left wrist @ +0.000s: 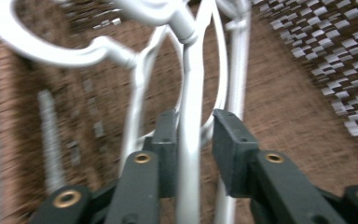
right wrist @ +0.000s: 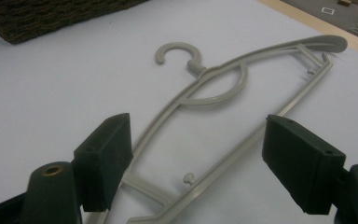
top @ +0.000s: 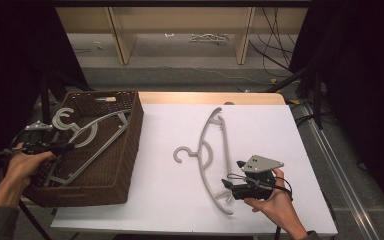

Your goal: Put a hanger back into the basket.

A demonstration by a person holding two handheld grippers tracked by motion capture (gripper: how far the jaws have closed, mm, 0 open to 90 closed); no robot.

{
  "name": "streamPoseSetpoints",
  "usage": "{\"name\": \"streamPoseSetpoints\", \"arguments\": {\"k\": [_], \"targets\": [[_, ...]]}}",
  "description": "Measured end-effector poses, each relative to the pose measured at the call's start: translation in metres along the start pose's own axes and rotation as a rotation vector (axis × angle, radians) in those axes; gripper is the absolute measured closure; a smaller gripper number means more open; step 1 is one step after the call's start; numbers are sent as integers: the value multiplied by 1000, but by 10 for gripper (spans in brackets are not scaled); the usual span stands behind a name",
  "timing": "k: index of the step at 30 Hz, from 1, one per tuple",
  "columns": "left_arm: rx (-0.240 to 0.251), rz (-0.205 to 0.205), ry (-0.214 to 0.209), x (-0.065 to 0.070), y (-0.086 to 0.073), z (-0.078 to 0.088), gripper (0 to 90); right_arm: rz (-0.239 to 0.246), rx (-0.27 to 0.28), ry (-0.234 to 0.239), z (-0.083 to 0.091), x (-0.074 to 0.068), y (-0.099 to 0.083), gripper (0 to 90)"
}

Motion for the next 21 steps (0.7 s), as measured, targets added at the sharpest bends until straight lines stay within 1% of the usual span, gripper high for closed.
{"name": "streamPoseSetpoints", "arguments": {"k": [1,2,3,4,5,6,7,8,9,10,11,12,14,16,17,19,20,21], "targets": [[10,11,5,-1,1,3,616,-3,-3,-1,0,0,0,252],[35,23,10,-1,4,6,597,-6,-4,-3,0,0,-1,252],[49,23,16,-1,6,9,588,-7,-2,-6,0,1,-1,254],[70,35,14,2,9,12,574,-6,3,-14,0,1,0,254],[102,37,10,6,13,15,554,-7,9,-16,0,2,0,254],[101,26,7,9,15,20,524,-10,12,-17,1,3,1,254],[134,52,-4,16,19,24,486,-8,17,-22,1,4,1,254],[169,60,-18,27,24,30,459,-10,18,-26,1,4,1,254],[169,60,-18,27,24,30,423,-10,18,-26,1,4,1,254],[200,58,-30,38,28,35,405,-18,31,-38,1,5,2,254],[200,58,-30,38,28,35,382,-18,31,-38,1,5,2,254],[220,57,-53,48,30,39,382,-22,35,-44,1,5,2,252],[244,52,-85,65,32,45,332,-29,35,-45,1,5,2,245],[271,26,-121,86,33,51,301,-28,37,-46,0,4,2,245],[279,22,-138,94,34,52,293,-31,37,-44,-1,4,2,242],[306,25,-199,116,34,56,283,-34,31,-41,-2,3,1,239],[315,21,-253,138,32,58,267,-34,33,-43,-3,2,1,240],[315,21,-253,138,32,58,265,-34,33,-43,-3,2,1,240]]}}
Point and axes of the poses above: each handheld gripper's, and its own axes: z roughly backward along the jaws, y roughly out of its top, x roughly to its right, the point moved 8 cm from there along -z, roughly forward along the jaws, and after that the axes turned 7 degrees about z, right-handed, at the moved point
